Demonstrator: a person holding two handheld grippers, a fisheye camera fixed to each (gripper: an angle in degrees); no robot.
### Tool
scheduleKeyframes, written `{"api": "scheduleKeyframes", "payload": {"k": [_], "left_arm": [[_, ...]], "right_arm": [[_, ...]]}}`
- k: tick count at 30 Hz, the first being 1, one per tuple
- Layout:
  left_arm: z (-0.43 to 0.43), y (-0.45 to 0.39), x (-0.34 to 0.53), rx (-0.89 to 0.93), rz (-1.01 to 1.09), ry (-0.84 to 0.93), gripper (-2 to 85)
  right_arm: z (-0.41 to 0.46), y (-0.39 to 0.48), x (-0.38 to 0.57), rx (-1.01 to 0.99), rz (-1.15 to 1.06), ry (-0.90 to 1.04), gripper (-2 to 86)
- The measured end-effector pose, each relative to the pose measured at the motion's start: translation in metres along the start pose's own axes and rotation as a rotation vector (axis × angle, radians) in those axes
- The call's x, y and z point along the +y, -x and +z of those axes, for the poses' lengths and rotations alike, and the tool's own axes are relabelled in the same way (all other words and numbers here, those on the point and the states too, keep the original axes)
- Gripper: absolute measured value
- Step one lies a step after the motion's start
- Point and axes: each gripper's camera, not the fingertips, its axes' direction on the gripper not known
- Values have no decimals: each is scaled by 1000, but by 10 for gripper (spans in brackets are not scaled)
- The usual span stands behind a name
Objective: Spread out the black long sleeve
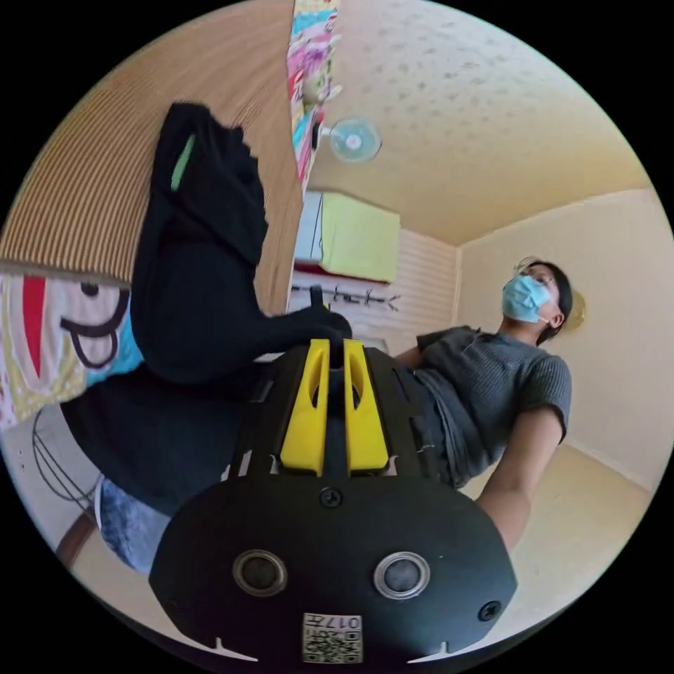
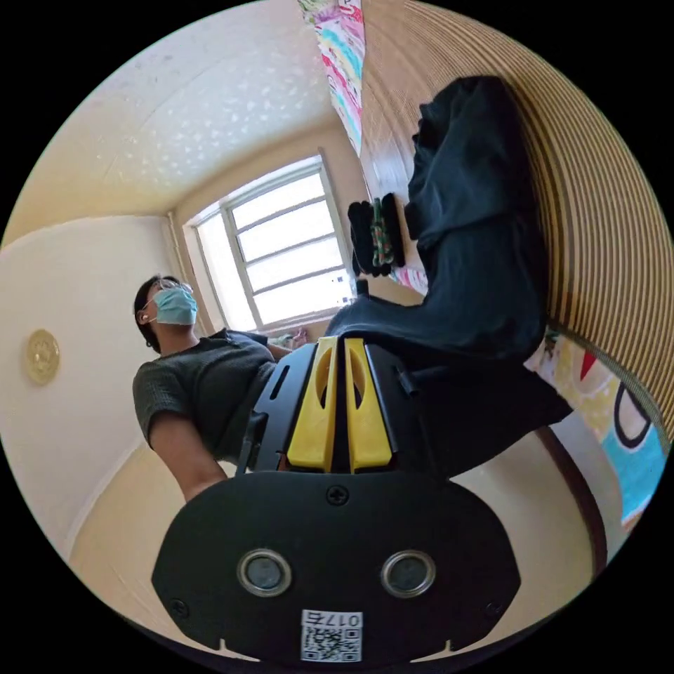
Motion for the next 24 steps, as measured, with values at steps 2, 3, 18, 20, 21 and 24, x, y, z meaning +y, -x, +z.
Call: {"api": "scheduleKeyframes", "payload": {"k": [2,3,18,20,21,24], "left_arm": [[-11,15,-41,5,47,-136,39],[-12,19,-53,-1,56,-164,40],[31,100,-94,-716,-269,-367,165],[61,141,-59,-729,-336,-247,166],[68,150,-51,-704,-339,-226,161],[100,188,-21,-575,-368,-198,131]], "right_arm": [[-20,-2,-43,7,-28,-113,17],[-24,-3,-56,8,-36,-140,17],[51,-10,-196,370,-9,-309,22],[109,-21,-199,443,5,-161,30],[123,-23,-200,452,4,-132,33],[196,-30,-210,498,2,-15,52]]}}
